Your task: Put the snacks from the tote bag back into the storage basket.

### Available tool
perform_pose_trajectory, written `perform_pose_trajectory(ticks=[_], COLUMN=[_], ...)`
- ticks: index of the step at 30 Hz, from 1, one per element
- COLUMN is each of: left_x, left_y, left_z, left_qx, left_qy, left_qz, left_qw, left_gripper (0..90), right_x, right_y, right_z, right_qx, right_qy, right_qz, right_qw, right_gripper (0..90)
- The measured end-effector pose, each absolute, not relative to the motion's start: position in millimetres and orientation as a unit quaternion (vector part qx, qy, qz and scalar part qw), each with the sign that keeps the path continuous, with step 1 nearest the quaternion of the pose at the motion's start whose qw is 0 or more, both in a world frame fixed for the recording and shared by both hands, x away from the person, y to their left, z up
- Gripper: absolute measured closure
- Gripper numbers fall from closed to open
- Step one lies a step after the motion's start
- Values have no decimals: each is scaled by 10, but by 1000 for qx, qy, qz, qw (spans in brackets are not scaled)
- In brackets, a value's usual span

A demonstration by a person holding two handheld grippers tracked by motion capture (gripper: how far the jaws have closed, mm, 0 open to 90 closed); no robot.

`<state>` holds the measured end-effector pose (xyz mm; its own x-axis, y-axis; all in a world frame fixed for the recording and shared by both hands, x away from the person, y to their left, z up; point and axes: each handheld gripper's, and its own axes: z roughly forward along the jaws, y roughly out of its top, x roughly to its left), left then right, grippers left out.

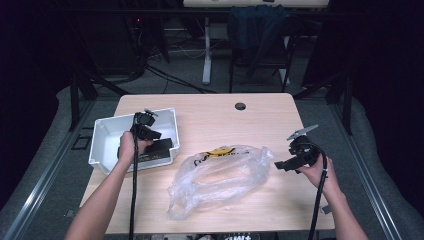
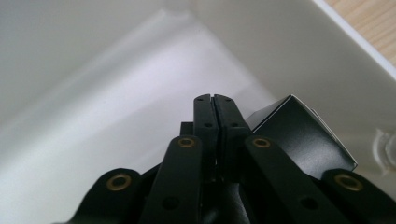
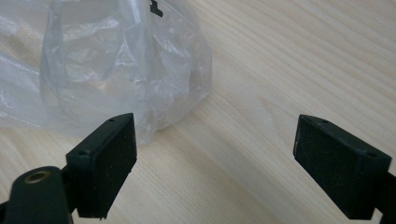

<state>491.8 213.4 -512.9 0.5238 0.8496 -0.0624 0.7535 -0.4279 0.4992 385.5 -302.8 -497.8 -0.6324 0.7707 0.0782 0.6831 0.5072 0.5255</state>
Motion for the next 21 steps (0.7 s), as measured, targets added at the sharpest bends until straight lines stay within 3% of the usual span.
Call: perform_pose_trajectory(ticks=[4, 7, 9, 14, 21], left_x=[4880, 4832, 4789, 4624, 4276], left_y=[2152, 2175, 2198, 2263, 2319], left_z=[-5056, -4977, -4919, -4751, -4556], left_qx=[838, 838, 838, 832, 831], left_qy=[474, 471, 469, 465, 451], left_qz=[124, 140, 147, 163, 198], left_qw=[240, 237, 239, 255, 258], left_gripper=[778, 652, 521, 319, 172], right_x=[3852, 3848, 3850, 3845, 3841], right_y=[-3045, -3058, -3065, -3067, -3070], right_z=[-4972, -4966, -4967, -4963, -4960], right_qx=[422, 423, 421, 424, 425], right_qy=[864, 864, 863, 862, 861], right_qz=[260, 261, 263, 265, 263], right_qw=[87, 87, 89, 85, 92], right_gripper=[131, 131, 131, 131, 131])
